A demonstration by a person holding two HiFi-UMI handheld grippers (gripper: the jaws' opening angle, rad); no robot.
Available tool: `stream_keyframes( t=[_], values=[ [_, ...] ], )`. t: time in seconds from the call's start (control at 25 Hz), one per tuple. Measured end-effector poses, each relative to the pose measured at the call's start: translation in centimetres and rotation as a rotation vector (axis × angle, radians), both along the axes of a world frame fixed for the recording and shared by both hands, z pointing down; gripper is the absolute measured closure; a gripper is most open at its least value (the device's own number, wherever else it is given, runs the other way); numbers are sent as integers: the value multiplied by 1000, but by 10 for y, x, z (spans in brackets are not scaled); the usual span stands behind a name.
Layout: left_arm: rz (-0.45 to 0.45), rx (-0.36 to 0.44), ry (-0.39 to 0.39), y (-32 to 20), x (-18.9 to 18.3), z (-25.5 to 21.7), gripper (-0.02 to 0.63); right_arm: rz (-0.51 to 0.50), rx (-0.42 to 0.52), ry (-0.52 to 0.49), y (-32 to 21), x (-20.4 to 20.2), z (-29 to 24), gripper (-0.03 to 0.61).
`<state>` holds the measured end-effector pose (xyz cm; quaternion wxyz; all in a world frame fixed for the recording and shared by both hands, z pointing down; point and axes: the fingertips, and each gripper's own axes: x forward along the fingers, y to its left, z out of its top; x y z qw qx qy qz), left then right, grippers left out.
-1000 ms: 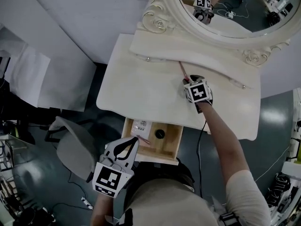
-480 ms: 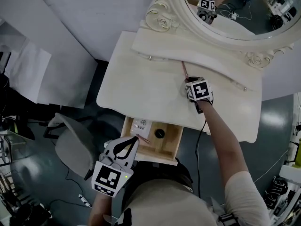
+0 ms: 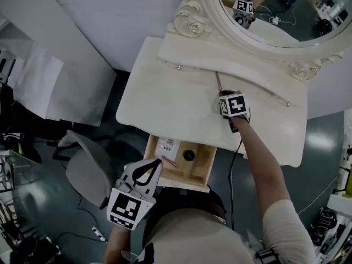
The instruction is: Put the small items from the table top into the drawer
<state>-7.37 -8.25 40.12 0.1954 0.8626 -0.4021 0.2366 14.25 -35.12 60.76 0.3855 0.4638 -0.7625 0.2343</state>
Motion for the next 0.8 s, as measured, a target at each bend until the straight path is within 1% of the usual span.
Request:
stream_keyframes(
  t=[0.12, 0.4, 0.8],
  values=[
    [-3, 8, -3, 1, -3, -2, 555, -5, 17, 27, 2, 0, -3, 534],
    [6, 29, 6, 3, -1, -6, 555, -24, 52, 19, 3, -4, -21, 535],
    [25, 60, 17, 11, -2, -14, 555, -56, 54, 26, 21, -11, -34, 535]
  ],
)
